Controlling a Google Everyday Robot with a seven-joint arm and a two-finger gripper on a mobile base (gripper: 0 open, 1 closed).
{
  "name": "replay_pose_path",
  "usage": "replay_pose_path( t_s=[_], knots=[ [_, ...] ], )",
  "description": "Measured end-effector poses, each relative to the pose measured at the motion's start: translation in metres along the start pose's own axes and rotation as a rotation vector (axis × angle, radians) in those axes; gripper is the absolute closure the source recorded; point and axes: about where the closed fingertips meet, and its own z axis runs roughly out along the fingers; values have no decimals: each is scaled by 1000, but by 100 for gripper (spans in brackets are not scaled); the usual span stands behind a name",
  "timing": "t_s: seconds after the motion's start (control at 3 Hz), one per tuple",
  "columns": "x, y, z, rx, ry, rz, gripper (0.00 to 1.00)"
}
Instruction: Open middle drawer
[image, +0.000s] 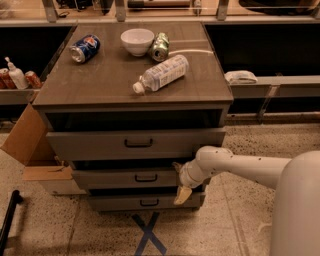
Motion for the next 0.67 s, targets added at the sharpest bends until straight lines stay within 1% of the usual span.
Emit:
replay_pose_path(
  t_s=[0.33, 0.67],
  knots=[
    [-1, 19, -7, -5, -11, -9, 41],
    [-1, 46, -23, -10, -51, -20, 64]
  ],
)
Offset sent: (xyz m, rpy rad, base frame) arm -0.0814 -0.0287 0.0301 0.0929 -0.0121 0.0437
